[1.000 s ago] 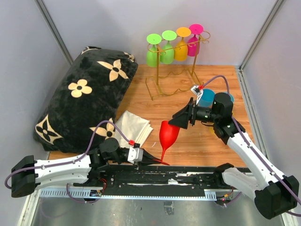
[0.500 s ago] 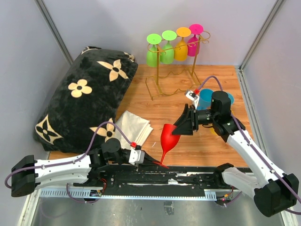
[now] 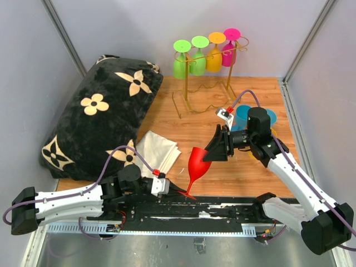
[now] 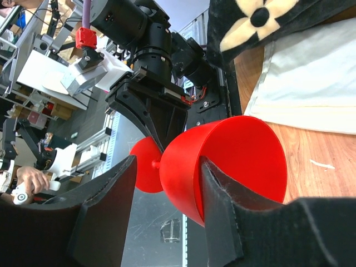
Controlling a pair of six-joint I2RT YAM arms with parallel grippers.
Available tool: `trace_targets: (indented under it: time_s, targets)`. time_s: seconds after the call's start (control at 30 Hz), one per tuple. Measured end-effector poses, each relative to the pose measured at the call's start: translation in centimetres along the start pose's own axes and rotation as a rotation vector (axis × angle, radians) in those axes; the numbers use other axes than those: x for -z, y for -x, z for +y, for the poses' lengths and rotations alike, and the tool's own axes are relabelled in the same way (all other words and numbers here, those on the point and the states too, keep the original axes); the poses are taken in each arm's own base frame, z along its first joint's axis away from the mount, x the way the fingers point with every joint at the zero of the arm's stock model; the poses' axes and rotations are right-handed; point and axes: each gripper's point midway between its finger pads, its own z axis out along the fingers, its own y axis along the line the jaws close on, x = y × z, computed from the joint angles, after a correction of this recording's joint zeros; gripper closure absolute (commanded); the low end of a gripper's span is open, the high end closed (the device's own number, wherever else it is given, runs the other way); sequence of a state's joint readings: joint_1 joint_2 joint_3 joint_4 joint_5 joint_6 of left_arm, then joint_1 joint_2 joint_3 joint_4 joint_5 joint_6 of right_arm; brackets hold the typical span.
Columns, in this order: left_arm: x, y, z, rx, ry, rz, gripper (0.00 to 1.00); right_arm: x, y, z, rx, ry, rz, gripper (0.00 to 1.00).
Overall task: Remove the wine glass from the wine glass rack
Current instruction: Place the wine glass at the center of the board.
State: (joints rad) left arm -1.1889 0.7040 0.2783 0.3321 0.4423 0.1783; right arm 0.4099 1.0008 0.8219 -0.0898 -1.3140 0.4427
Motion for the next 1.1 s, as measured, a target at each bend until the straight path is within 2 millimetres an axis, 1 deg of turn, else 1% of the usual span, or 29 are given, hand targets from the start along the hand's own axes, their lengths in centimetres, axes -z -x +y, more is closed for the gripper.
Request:
trace_targets:
  time_s: [0.17, 0.23, 0.33, 0.4, 0.5, 0.53, 0.73, 0.8, 0.83, 0.9, 0.97, 1.03, 1.1]
  targets:
    - [0.0, -0.2, 0.1, -0.004, 0.003, 0.011, 0.99, 0.0, 0.1, 0.0, 0.016, -0.005, -0.002, 0.73]
    - [0.1, -0.3, 0.1, -0.006, 0.002, 0.017, 0.99, -0.1, 0.1, -0.1, 0.024, -0.007, -0.002, 0.77]
    - [0.1, -0.4, 0.1, -0.011, 0.003, 0.022, 1.00, -0.2, 0.1, -0.1, 0.028, -0.012, -0.002, 0.79]
    - [0.1, -0.5, 0.1, -0.010, 0.007, 0.026, 0.99, -0.2, 0.2, -0.2, 0.028, -0.018, -0.005, 0.83]
    - [0.1, -0.6, 0.1, -0.009, 0.009, 0.031, 0.99, -0.3, 0.2, -0.3, 0.029, -0.022, -0.005, 0.97]
    - [0.2, -0.6, 0.2, -0.009, 0.011, 0.034, 0.99, -0.3, 0.2, -0.2, 0.026, -0.020, -0.005, 0.99]
    - [0.3, -1.0, 0.6, -0.016, 0.035, 0.055, 0.98, -0.2, 0.3, 0.1, 0.019, -0.015, -0.002, 0.99]
    - [0.3, -1.0, 0.6, -0.015, 0.034, 0.062, 0.93, -0.2, 0.3, 0.2, 0.022, -0.021, -0.003, 0.99]
    - [0.3, -1.0, 0.6, -0.015, 0.034, 0.063, 0.86, -0.2, 0.3, 0.2, 0.026, -0.023, -0.004, 0.99]
    - [0.3, -0.8, 0.7, -0.017, 0.039, 0.064, 0.69, 0.0, 0.2, 0.5, 0.037, -0.025, -0.006, 0.99]
    - [0.5, -1.3, 1.1, 0.005, 0.067, 0.087, 0.53, 0.0, 0.2, 1.1, 0.053, -0.019, -0.007, 0.99]
    - [0.6, -1.7, 1.6, 0.017, 0.098, 0.101, 0.51, 0.0, 0.0, 1.8, 0.083, -0.009, -0.004, 0.99]
    - [0.7, -1.5, 2.0, 0.033, 0.120, 0.094, 0.50, 0.0, -0.1, 2.0, 0.103, -0.015, -0.006, 0.99]
